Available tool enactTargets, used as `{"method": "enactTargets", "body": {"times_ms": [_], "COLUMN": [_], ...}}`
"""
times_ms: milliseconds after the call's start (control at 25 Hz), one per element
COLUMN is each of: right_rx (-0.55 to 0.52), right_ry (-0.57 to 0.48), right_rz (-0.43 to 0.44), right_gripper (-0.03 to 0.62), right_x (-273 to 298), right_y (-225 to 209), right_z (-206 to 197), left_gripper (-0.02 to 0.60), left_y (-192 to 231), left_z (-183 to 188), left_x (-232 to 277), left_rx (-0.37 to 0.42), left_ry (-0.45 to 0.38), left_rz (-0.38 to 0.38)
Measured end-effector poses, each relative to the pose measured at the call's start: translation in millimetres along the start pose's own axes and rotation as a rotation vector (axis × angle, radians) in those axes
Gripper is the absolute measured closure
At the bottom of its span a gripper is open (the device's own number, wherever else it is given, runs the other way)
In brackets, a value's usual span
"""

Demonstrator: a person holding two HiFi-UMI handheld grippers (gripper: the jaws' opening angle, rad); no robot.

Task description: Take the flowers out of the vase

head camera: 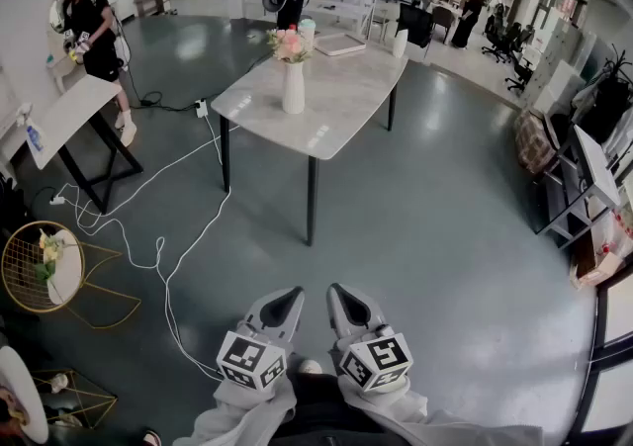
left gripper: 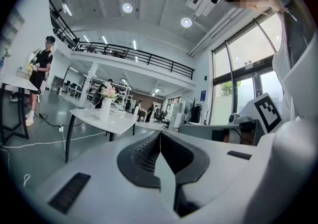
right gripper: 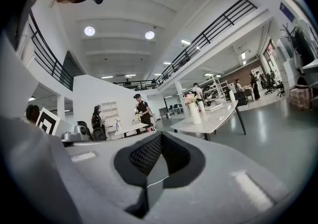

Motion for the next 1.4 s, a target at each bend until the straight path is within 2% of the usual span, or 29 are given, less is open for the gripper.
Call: {"method": "enactTargets", "body": {"times_ms": [280,520,880,1400], "right_rx": [0.015,0.058,0.072,0.071], "right_ry": [0.012,-0.046,-0.027,0.008], "right_rz": [-0.002,-0.048,-0.050,-0.027], "right_gripper": [0.594,0.594,0.594,0.594], "right_x": [-1,-11,12,96], "right_y": [-3,-15,-32,-71], "right_z": [-7,-5,-3,23], "left_gripper": [0.578,0.578,0.578,0.578], "left_y": [-8,-12,4,68], "left_z": [-7,-15,-9,18], "left_x": [5,7,27,90], "left_rx": [0.005,-0.014,-0.031,-0.047], "left_ry": [0.014,0.025,0.019,0.035], "left_rz": [-0.015,-0.016,-0.025,-0.013]}}
Point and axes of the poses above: the fingertips, and each gripper's own axes: x forward along the fingers, y to its left, z out of its top, the point moved 5 cm from there along -x, backward along the fingers, and after that the axes turned 5 degrees about y, right-handed, at the moved point
